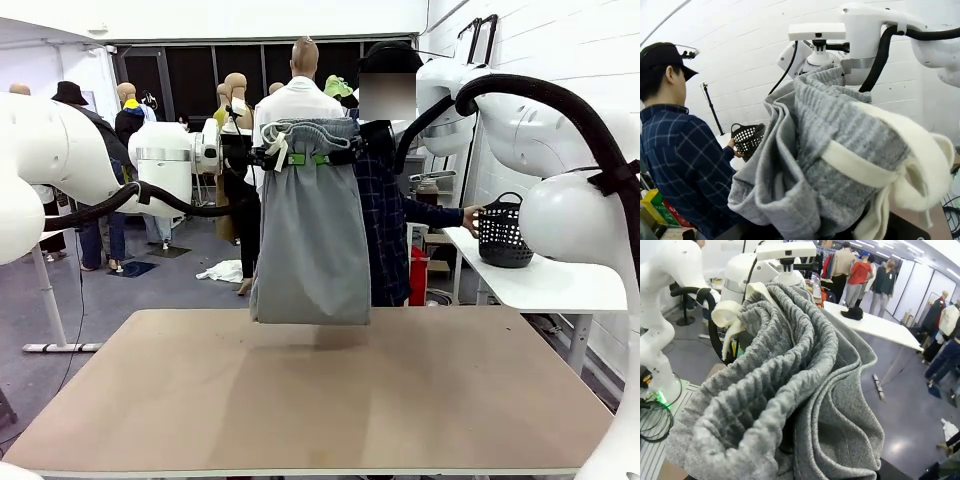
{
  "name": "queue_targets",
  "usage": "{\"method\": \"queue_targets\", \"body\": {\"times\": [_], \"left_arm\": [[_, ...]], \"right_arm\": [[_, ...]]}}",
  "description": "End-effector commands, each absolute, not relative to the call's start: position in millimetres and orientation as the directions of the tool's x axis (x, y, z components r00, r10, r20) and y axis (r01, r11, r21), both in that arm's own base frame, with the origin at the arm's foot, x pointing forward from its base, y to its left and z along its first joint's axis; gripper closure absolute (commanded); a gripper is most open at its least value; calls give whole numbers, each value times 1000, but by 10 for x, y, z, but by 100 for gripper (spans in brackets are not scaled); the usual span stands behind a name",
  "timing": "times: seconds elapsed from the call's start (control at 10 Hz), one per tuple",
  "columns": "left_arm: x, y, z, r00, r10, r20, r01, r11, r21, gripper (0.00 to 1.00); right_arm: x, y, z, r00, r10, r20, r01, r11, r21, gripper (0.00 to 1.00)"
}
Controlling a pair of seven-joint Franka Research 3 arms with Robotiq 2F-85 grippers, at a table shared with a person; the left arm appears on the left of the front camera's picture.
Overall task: Fold the training pants.
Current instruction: Fold the Training pants in half.
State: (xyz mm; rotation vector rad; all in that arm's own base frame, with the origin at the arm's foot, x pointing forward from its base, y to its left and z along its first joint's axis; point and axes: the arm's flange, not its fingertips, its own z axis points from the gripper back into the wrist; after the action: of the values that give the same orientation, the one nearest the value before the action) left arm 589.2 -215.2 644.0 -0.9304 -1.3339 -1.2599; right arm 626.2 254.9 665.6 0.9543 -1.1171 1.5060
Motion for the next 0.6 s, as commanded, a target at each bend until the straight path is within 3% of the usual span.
{"method": "queue_targets", "body": {"times": [0.0,0.3,0.5], "left_arm": [[5960,-2089,6197,-179,-91,980,970,148,191,100],[5956,-1980,5839,-156,-52,986,980,114,161,100],[5815,-1952,5691,-89,-18,996,992,92,90,100]], "right_arm": [[6243,2562,6423,-221,236,946,-975,-84,-207,100],[6081,2486,6043,-210,228,951,-977,-94,-193,100],[5924,2465,5889,-142,225,964,-988,-92,-124,100]]}}
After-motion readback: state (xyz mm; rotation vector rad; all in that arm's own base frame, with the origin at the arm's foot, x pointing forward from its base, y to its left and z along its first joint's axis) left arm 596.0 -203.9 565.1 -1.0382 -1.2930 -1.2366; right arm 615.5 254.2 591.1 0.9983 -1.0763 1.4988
